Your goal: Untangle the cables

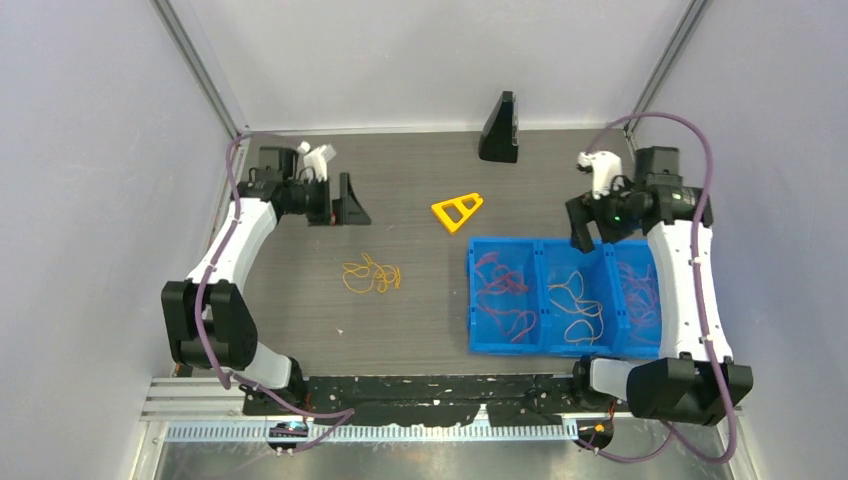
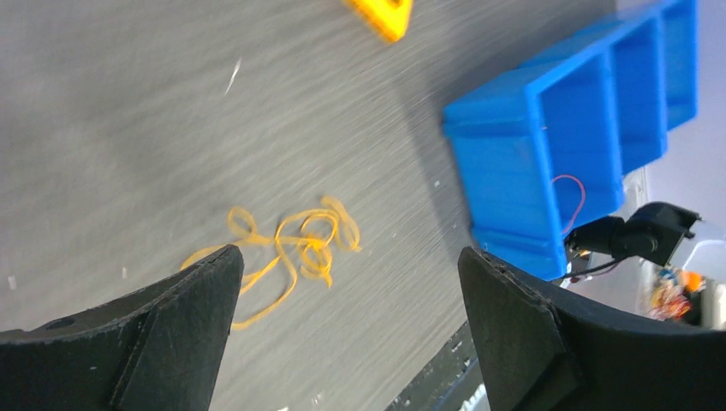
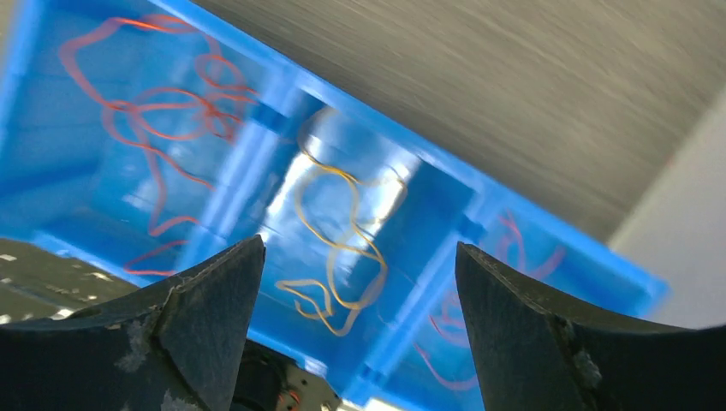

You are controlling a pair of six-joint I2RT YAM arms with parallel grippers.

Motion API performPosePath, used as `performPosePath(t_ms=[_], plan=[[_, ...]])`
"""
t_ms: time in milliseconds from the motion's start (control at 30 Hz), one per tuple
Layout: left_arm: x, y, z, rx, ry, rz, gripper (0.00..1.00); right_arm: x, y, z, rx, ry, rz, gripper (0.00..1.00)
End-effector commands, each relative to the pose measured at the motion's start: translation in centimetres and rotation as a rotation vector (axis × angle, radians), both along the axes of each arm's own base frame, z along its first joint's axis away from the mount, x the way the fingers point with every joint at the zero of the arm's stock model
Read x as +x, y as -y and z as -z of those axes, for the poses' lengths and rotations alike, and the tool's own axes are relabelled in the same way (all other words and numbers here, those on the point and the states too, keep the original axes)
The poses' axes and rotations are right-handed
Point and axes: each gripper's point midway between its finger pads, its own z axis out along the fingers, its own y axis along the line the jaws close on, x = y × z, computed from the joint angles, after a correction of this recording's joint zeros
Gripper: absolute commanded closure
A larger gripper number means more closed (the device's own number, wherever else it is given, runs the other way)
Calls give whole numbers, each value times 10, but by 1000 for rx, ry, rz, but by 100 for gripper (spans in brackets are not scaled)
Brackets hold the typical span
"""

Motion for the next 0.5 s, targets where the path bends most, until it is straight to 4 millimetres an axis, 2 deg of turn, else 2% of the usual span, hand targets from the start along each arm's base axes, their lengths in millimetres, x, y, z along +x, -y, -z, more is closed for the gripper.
performPosePath(t_ms=[0,33,67,100,133,167,200,233,267,300,333,367,400,433,467], plan=[[-32,-19,47,26,-167,-54,7,35,-69,-15,177,78,-142,12],[-38,-18,55,21,-188,-44,10,41,-92,-17,232,69,-196,12],[-41,-17,61,18,-206,-40,12,53,-105,-15,261,75,-223,12],[-44,-17,68,14,-220,-33,14,59,-130,-24,320,97,-271,12],[-45,-17,72,16,-227,-30,16,66,-143,-19,365,72,-271,13],[-46,-19,77,23,-237,-32,18,71,-166,-26,410,96,-331,13],[-46,-20,81,26,-243,-31,21,76,-181,-21,459,63,-332,14],[-46,-23,83,31,-248,-31,24,81,-205,-26,486,93,-382,15],[-45,-26,86,39,-253,-33,27,85,-219,-19,516,59,-380,18],[-44,-29,88,47,-255,-32,31,85,-244,-25,531,85,-438,19],[-42,-32,91,57,-255,-29,35,89,-258,-13,536,49,-434,21],[-42,-32,94,64,-261,-24,40,88,-281,-17,547,59,-481,22],[-39,-37,96,63,-265,-34,45,91,-294,-3,553,16,-480,24],[-37,-41,99,57,-274,-44,49,86,-314,-5,563,11,-517,25],[-37,-42,102,55,-281,-41,52,87,-325,9,571,-33,-514,26]])
